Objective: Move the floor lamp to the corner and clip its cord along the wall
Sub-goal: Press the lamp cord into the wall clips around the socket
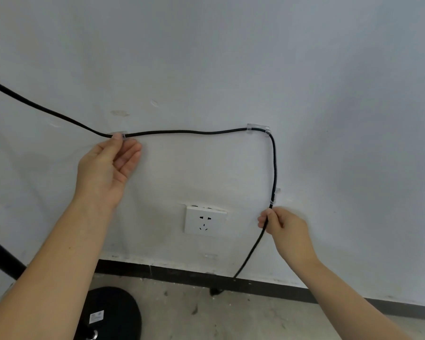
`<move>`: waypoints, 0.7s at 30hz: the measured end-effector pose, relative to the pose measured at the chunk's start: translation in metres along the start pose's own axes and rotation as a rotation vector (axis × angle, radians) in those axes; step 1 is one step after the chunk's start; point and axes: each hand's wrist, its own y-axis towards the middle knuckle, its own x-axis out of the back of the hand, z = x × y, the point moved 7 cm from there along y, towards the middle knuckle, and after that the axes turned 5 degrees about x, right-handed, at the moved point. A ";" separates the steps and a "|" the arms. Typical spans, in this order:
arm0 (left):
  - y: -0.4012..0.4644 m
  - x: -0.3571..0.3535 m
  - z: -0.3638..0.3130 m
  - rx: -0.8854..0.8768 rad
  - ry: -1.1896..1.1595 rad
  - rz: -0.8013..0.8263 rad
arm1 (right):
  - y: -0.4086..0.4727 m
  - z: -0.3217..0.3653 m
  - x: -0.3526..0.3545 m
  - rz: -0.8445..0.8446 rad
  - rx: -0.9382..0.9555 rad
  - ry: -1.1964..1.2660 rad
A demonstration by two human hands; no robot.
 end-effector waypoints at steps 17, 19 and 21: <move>-0.004 -0.004 -0.004 0.127 0.142 0.062 | -0.046 -0.088 -0.130 0.690 -0.429 -0.233; -0.003 -0.005 -0.004 0.116 0.159 0.062 | -0.052 -0.096 -0.139 0.786 -0.335 -0.423; -0.002 -0.005 -0.004 0.107 0.171 0.061 | -0.057 -0.104 -0.143 0.753 -0.316 -0.403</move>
